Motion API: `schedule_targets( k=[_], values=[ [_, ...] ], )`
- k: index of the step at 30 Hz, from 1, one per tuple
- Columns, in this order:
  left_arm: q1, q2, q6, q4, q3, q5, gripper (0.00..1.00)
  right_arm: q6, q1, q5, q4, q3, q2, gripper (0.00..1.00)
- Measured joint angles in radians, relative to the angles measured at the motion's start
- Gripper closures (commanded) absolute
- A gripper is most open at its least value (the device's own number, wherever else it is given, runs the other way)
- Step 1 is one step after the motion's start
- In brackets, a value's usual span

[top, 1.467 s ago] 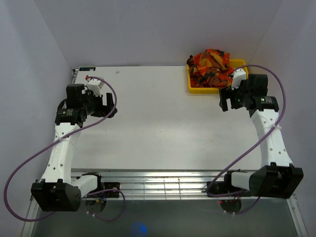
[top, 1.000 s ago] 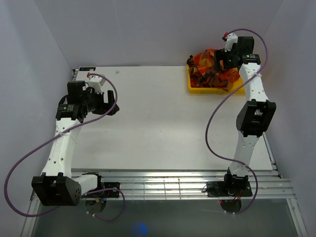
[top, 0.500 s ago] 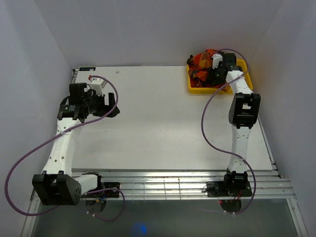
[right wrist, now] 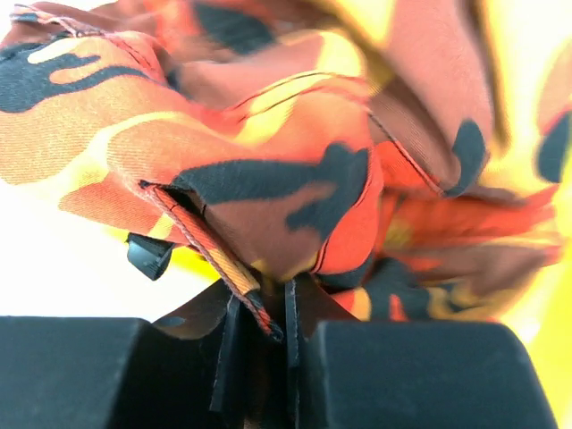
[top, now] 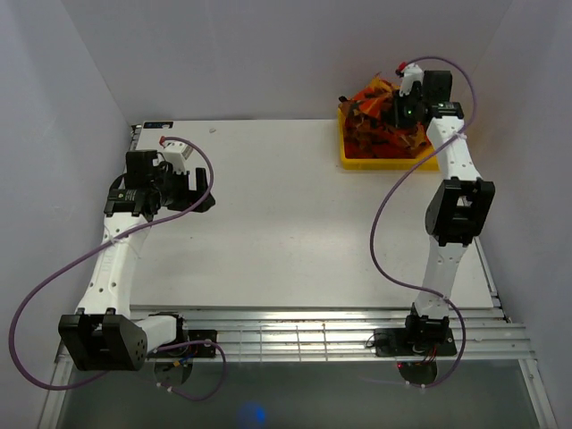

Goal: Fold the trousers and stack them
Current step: Grab the trousers from the pile, then move the trousers to the center of the board

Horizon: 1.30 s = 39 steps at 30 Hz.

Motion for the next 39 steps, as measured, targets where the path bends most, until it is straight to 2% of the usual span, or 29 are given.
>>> schedule_targets(
  k=[6,12,17,24,28,33,39],
  values=[
    [0.000,-0.005,-0.010,-0.001,0.010,-0.065,0.02,0.133,-0.001,-0.103,0.108,-0.004,-0.344,0.92],
    [0.000,-0.006,-0.054,-0.024,0.051,-0.142,0.02,0.311,0.000,-0.265,0.241,0.035,-0.565,0.92],
    [0.000,-0.062,-0.114,-0.026,0.069,-0.109,0.02,0.412,0.139,-0.335,0.337,-0.014,-0.655,0.92],
    [0.049,-0.154,-0.195,-0.020,0.121,-0.047,0.02,0.444,0.447,-0.341,0.441,-0.059,-0.640,0.92],
    [0.072,-0.226,-0.285,0.034,0.108,-0.017,0.02,0.435,0.603,-0.253,0.592,-0.059,-0.600,0.92],
    [0.072,-0.325,-0.395,0.146,0.066,0.008,0.02,0.301,0.800,-0.106,0.793,0.031,-0.516,0.92],
    [0.072,-0.347,-0.451,0.225,0.045,0.027,0.02,0.127,0.954,0.013,1.025,0.072,-0.480,0.92]
  ],
)
